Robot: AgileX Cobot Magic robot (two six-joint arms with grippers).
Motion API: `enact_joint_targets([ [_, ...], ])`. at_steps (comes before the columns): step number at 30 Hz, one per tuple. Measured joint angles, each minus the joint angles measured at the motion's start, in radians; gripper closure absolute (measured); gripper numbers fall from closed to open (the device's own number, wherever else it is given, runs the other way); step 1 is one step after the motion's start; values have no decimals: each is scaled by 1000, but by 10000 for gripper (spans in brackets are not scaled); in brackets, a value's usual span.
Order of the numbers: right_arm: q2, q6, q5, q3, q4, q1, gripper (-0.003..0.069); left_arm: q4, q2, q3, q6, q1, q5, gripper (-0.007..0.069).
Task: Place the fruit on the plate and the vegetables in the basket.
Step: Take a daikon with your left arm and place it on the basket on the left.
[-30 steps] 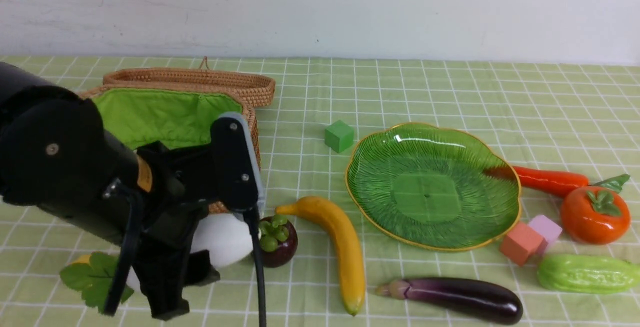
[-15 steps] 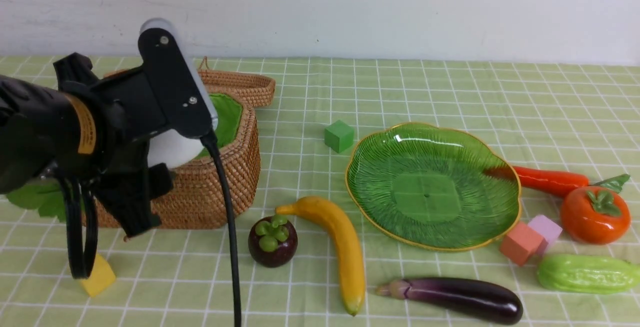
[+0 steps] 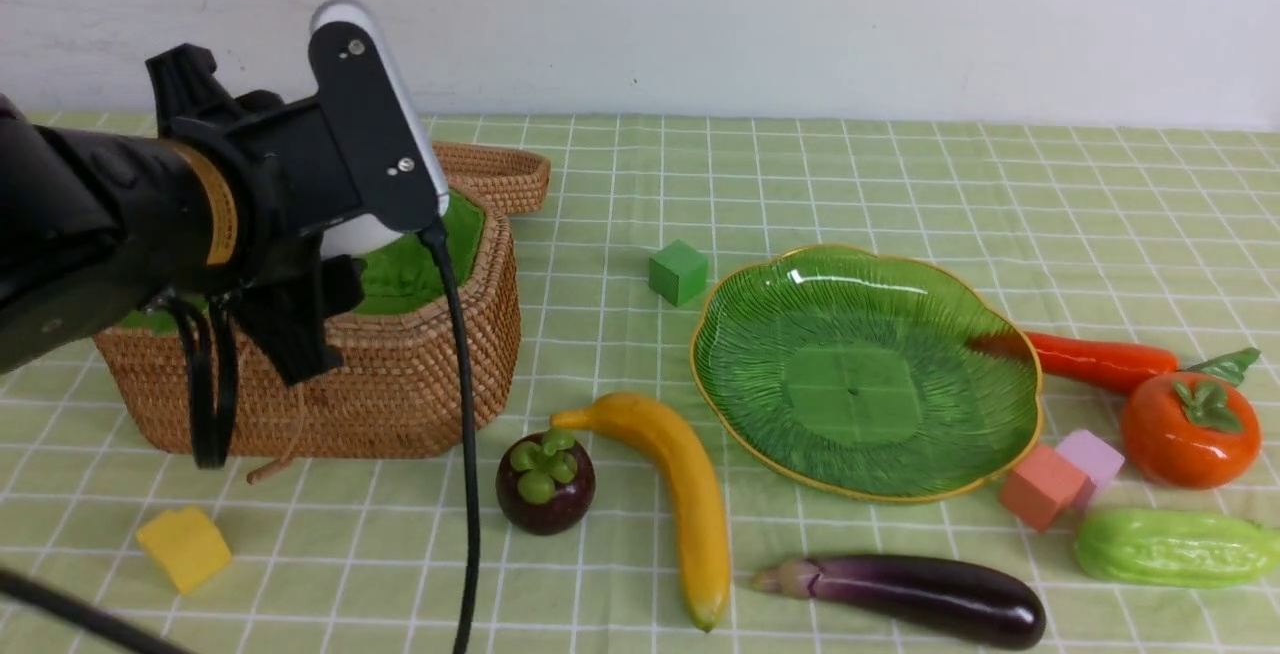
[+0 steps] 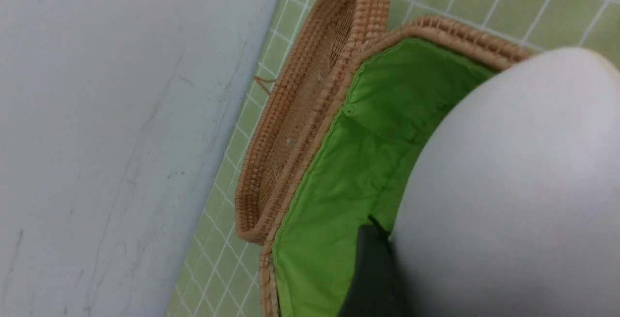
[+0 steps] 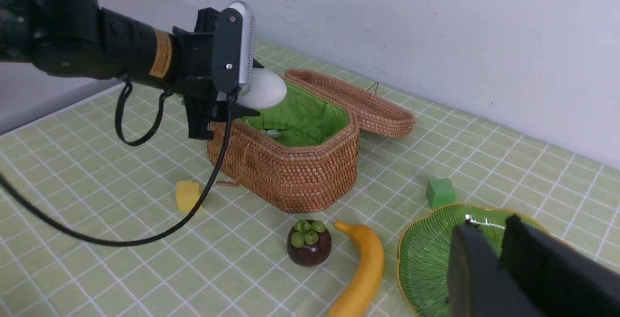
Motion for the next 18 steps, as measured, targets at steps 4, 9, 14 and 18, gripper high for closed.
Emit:
enact_joint_targets([
  [4, 0, 0, 11, 0, 1, 0, 549, 28, 73, 0, 0, 89, -117, 141],
  [9, 0, 0, 12, 0, 3, 0, 545, 36, 151, 1, 0, 164, -245, 141],
  [14, 0, 0, 12, 0, 3, 0, 545, 42, 174, 1, 0, 194, -341, 141],
  [18, 0, 0, 12, 0, 3, 0, 541, 44, 202, -15, 0, 195, -377, 141],
])
